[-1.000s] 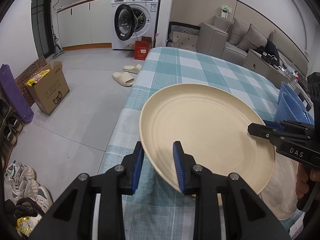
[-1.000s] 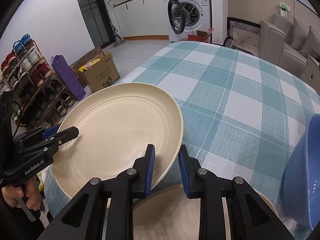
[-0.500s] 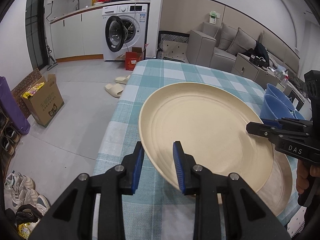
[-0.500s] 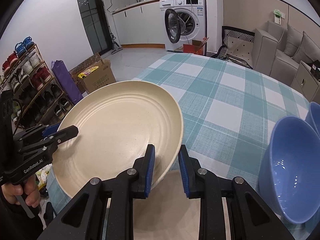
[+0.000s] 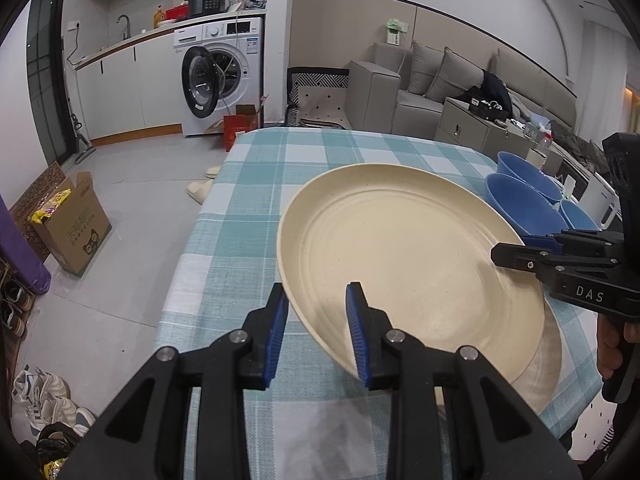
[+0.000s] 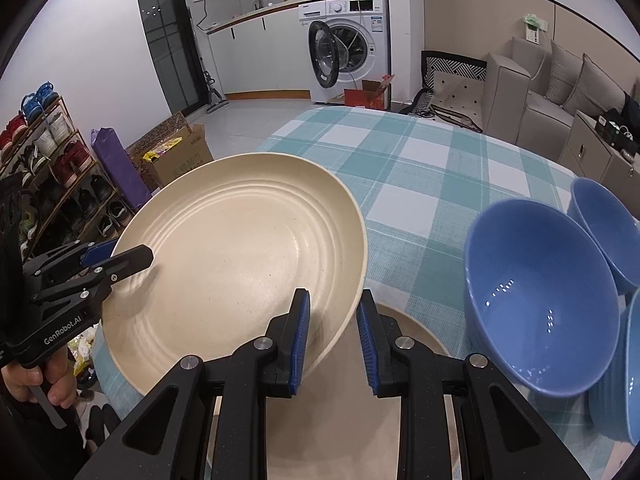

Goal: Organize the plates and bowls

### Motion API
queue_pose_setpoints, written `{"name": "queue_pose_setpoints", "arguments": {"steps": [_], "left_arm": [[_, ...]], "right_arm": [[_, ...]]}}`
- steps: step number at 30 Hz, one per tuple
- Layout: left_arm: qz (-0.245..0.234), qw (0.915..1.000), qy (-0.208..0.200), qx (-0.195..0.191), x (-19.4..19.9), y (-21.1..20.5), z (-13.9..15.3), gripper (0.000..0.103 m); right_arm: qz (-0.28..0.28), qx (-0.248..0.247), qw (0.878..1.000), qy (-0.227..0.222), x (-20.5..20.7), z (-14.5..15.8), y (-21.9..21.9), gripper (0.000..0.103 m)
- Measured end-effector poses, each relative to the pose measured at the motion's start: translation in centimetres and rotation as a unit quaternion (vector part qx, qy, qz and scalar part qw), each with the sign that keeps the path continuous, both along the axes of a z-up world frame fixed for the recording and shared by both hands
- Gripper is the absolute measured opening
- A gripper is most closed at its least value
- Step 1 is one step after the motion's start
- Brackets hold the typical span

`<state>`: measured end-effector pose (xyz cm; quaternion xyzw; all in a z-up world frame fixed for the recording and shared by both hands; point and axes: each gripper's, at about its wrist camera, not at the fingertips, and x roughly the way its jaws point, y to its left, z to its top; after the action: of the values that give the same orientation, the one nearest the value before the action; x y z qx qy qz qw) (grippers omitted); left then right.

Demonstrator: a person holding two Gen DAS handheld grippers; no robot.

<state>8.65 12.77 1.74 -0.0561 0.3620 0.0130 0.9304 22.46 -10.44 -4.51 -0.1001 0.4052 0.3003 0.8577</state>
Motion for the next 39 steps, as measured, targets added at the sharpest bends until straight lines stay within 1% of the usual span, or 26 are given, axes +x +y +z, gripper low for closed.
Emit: {"name": "queue_pose_setpoints", "arguments": {"steps": [8, 12, 22, 28, 39], "left_arm": [[-0.023, 0.9996, 0.000, 0.014, 0.0, -2.5, 0.0, 0.028], [-0.031, 0.9994, -0.001, 0.017, -0.2, -3.2, 0.1, 0.028], [-0.052, 0.9982, 0.003, 0.029, -0.3, -5.1, -0.2, 0.028], [-0.066, 0.9969, 0.013, 0.040, -0.3, -6.2, -0.7, 0.028], [-0.081, 0.9945, 0.031, 0.058, -0.6, -7.3, -1.9, 0.028]], "right_arm": [[-0.023, -0.009, 1.000, -0.009, -1.9, 0.2, -2.8, 0.024], [-0.031, -0.001, 0.999, -0.011, -2.5, 0.2, -4.0, 0.024], [-0.046, 0.000, 0.999, -0.011, -3.8, 0.2, -5.9, 0.024], [-0.052, -0.006, 0.998, -0.015, -4.4, 0.2, -6.9, 0.024], [-0.064, 0.005, 0.998, 0.004, -5.1, -1.4, -8.3, 0.024]]}}
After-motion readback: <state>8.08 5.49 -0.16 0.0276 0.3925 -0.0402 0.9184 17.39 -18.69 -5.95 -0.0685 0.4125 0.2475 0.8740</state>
